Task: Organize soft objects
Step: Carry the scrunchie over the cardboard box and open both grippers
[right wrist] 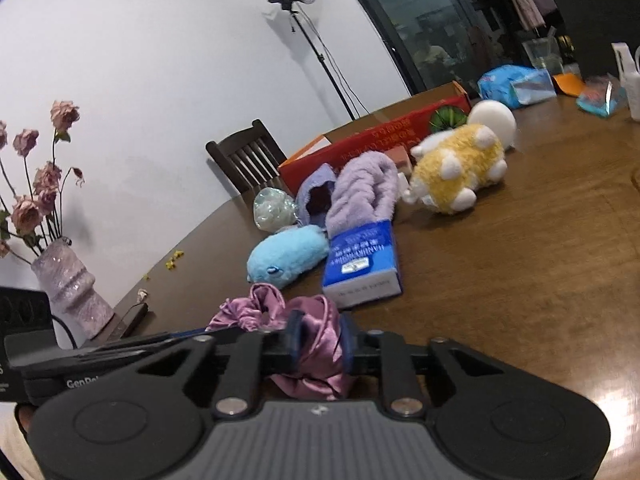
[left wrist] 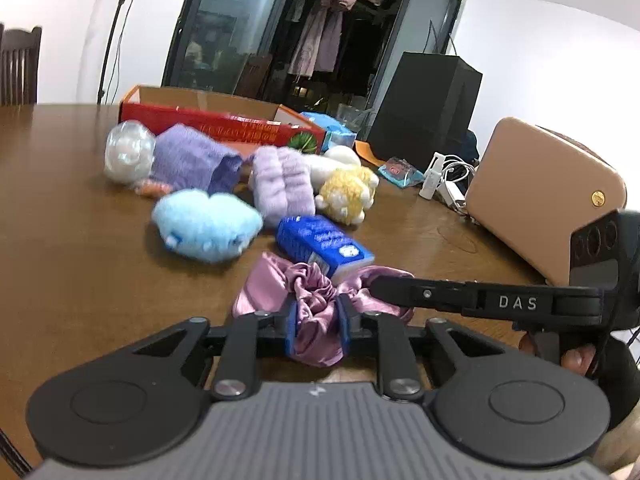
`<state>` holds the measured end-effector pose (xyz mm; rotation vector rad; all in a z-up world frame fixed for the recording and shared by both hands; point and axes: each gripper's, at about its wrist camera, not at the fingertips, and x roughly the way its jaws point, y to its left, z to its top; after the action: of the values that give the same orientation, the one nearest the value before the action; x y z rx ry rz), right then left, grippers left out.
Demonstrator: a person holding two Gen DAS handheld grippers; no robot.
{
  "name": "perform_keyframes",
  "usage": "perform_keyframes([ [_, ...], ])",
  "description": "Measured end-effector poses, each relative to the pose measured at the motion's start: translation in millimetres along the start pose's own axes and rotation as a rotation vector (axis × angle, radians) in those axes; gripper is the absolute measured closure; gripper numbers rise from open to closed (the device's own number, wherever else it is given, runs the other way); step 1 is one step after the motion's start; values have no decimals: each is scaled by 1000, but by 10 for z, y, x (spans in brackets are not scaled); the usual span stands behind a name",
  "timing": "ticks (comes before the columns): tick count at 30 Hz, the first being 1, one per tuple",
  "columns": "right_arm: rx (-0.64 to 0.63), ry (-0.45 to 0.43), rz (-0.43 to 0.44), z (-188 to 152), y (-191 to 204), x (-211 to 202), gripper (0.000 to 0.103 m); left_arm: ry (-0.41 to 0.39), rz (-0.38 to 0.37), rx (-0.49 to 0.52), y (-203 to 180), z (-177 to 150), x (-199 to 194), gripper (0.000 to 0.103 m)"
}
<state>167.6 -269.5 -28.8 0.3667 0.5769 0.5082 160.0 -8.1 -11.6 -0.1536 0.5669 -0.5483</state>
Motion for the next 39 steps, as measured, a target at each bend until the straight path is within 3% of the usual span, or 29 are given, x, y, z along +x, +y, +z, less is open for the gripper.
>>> perform_keyframes([
  [4,-18,-41,64,320,68,-12,94,-86,-61,-18,92,467,-131,85],
  [8,-108,-107,136,1076,151,196,94,-152,-62,23,336,1354,48,85],
  [12,-186,-123,135,2125,167,855,94,-159,7,61,730,2329,624,85],
  [16,-169,-47,77,3083,-13,1906,94,-70,62,-3,1380,3066,1543,85],
  [18,-134,13,33,3386,-158,2490,94,7,102,-87,1782,3274,2067,85],
  [21,-57,140,-39,3620,-439,3419,94,99,219,-92,2154,3345,2732,82],
  [22,-22,185,-59,3638,-541,3717,94,125,252,-85,2215,3339,2884,80],
  [23,8,214,-77,3632,-607,3919,94,157,291,-73,2269,3320,3037,70],
  [25,58,275,-122,3584,-729,4308,88,182,325,-53,2352,3290,3190,67],
  [27,90,321,-148,3517,-797,4511,81,192,311,-56,2396,3296,3222,55],
  [28,87,312,-153,3476,-812,4516,77,179,299,-61,2399,3322,3200,54],
  [30,77,300,-164,3493,-789,4506,56,157,299,-47,2354,3351,3086,53],
  [31,76,292,-161,3516,-771,4459,53,148,305,-40,2307,3393,3020,53],
  [34,41,259,-157,3636,-658,4135,51,118,308,-16,2122,3517,2745,52],
  [39,-46,166,-180,3909,-458,3129,43,79,302,15,1614,3701,1990,31],
])
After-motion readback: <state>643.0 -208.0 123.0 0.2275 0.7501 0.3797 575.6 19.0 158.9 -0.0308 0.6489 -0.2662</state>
